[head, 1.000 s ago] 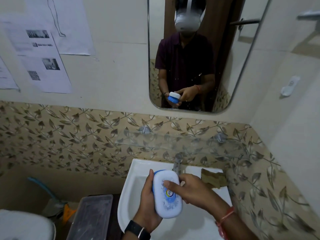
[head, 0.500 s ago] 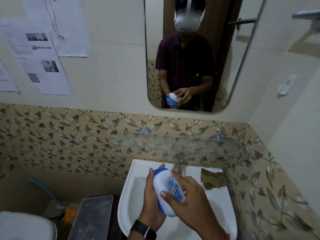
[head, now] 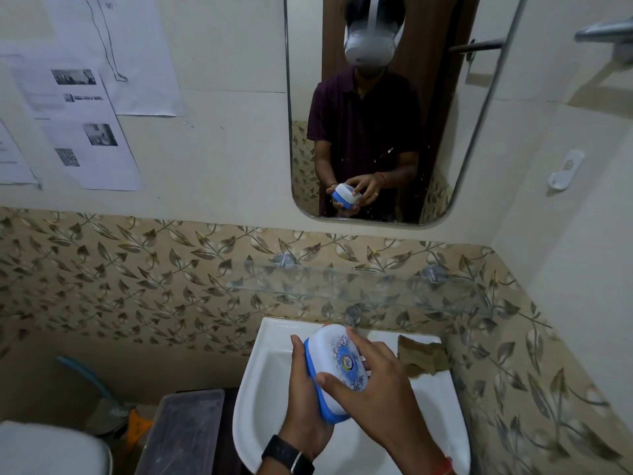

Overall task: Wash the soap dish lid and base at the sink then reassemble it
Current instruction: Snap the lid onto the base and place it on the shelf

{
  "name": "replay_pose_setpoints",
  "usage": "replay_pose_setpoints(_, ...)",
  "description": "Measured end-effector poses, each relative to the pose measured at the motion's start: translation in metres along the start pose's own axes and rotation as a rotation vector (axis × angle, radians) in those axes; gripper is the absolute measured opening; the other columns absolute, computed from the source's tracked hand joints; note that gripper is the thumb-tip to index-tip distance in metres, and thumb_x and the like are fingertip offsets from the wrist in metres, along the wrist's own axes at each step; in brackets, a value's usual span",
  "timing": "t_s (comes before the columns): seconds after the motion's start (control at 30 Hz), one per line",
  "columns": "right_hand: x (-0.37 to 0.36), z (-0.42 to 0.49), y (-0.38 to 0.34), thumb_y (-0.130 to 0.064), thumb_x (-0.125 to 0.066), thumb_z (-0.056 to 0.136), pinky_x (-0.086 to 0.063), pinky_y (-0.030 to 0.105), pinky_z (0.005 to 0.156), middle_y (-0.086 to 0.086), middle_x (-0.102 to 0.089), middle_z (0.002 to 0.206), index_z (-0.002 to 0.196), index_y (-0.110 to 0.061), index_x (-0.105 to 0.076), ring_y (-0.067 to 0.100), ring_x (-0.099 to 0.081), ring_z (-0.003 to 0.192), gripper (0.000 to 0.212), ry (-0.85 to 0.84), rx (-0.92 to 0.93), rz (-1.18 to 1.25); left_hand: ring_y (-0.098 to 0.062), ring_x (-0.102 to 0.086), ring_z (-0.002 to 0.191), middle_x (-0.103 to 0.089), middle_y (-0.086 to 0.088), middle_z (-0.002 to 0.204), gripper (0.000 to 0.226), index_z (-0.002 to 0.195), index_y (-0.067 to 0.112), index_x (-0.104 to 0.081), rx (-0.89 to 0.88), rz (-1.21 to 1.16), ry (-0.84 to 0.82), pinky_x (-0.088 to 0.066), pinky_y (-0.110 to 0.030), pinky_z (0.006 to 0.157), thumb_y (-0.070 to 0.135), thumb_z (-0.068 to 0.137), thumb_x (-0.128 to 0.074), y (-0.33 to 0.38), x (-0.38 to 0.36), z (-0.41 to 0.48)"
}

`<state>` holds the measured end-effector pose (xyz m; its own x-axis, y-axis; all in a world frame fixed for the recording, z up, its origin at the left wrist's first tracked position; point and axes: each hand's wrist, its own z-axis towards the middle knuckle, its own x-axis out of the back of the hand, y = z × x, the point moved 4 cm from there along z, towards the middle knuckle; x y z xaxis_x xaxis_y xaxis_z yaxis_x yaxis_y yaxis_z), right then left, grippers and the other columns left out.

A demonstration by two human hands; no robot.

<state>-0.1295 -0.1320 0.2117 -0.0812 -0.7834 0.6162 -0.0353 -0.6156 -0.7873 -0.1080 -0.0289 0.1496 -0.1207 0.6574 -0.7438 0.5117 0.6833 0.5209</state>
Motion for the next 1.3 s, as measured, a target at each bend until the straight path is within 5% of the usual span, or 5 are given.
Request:
replay_pose_setpoints(0.17, 0.000, -0.001, 0.000, -0.068, -0.079, 0.068, -0.044, 0.000, 0.075, -0.020, -0.046, 0.119, 0.154, -0.035, -0.036, 0.003, -0.055, 0.110, 0.102, -0.028, -0.023, -0.028, -0.042, -0.076, 0.098, -0.074, -0.024, 0.118, 0.074, 0.112, 0.021, -0.079, -0.032, 0.015, -0.002, -0.061, -0.058, 0.083, 0.077, 0.085, -0.038, -0.001, 0.003, 0.002)
replay_pose_setpoints(0.33, 0.001, -0.002, 0.000, -0.067, -0.079, 0.069, -0.048, 0.009, 0.085, -0.020, -0.045, 0.120, 0.155, -0.034, -0.035, 0.005, -0.053, 0.110, 0.102, -0.041, -0.036, -0.055, -0.043, -0.075, 0.099, -0.074, -0.024, 0.120, 0.073, 0.125, 0.023, -0.071, -0.054, 0.006, 0.000, -0.063, -0.057, 0.078, 0.075, 0.086, -0.038, 0.000, -0.001, 0.000)
replay_pose_setpoints(0.53, 0.001, -0.005, 0.001, -0.066, -0.081, 0.067, -0.052, 0.011, 0.087, -0.015, -0.050, 0.119, 0.155, -0.036, -0.035, 0.006, -0.056, 0.111, 0.104, -0.033, -0.042, -0.030, -0.040, -0.074, 0.104, -0.075, -0.021, 0.119, 0.071, 0.109, 0.024, -0.082, -0.079, 0.012, 0.003, -0.060, -0.054, 0.089, 0.075, 0.087, -0.038, 0.001, -0.001, -0.002)
replay_pose_setpoints(1.1, 0.000, -0.010, 0.009, -0.066, -0.083, 0.065, -0.057, 0.024, 0.096, -0.013, -0.053, 0.126, 0.153, -0.038, -0.036, 0.009, -0.058, 0.115, 0.104, -0.026, -0.068, 0.053, -0.039, -0.077, 0.095, -0.075, -0.021, 0.117, 0.065, 0.127, 0.025, -0.069, -0.077, 0.103, -0.029, -0.064, -0.048, 0.070, 0.069, 0.095, -0.034, 0.002, -0.010, -0.007)
replay_pose_setpoints(1.3, 0.006, -0.005, 0.015, -0.083, -0.079, 0.049, -0.056, 0.020, 0.086, -0.024, -0.059, 0.116, 0.128, -0.048, -0.040, 0.002, -0.061, 0.104, 0.095, -0.125, -0.059, -0.003, -0.035, -0.075, 0.100, -0.078, -0.018, 0.111, 0.072, 0.109, 0.022, -0.082, -0.003, 0.223, -0.052, -0.063, -0.044, 0.079, 0.072, 0.088, -0.035, 0.000, -0.007, -0.008)
